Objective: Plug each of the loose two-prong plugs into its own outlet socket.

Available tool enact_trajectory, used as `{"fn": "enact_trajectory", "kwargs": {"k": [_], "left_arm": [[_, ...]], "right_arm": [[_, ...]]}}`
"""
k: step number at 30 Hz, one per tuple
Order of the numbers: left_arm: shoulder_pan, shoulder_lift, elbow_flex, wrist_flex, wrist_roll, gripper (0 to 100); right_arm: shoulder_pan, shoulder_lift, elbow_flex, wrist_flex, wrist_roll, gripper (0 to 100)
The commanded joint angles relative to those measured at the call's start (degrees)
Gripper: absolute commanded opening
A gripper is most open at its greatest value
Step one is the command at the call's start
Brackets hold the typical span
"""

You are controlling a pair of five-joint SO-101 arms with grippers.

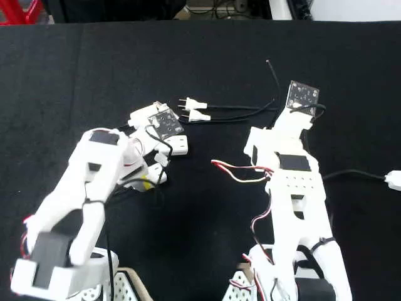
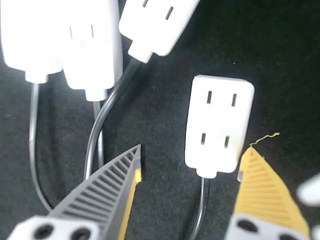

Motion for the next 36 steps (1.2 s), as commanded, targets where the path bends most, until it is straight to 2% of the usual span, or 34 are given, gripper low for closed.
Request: {"fn": "enact_trajectory", "kwargs": {"k": [1, 7, 12, 17, 23, 28, 31, 33, 36], "left_arm": [[-0.4, 7.47, -6.73, -0.18, 0.7, 31], [-0.04, 13.45, -8.66, -0.18, 0.7, 30], [4.0, 13.54, -7.6, 2.73, 1.05, 18], [9.1, 13.45, -7.96, 5.27, 11.52, 16], [14.55, 8.09, -6.73, 5.45, 18.02, 16], [23.16, 3.08, -6.55, 4.92, 23.56, 16], [27.56, 2.81, -6.37, 0.97, 27.52, 16], [28.7, 3.16, -6.11, -2.02, 28.48, 16], [29.76, 4.75, -5.49, -4.31, 28.57, 16]], "right_arm": [[0.44, 0.13, -2.07, -1.41, -0.09, 1.2], [0.44, 0.13, -2.07, -1.41, -0.09, 1.2], [0.44, 0.13, -2.15, -1.41, -0.09, 1.2], [0.44, -0.04, -2.15, -1.41, -0.09, 1.2], [0.88, -0.4, -2.24, -1.14, -0.09, 1.2], [4.04, -2.33, -3.56, 0.97, 0.0, 1.2], [6.86, -7.16, -4.26, 5.1, 3.69, 1.2], [7.56, -10.95, -4.09, 8.88, 7.3, 1.2], [7.56, -16.22, -2.68, 11.6, 8.62, 1.2]]}}
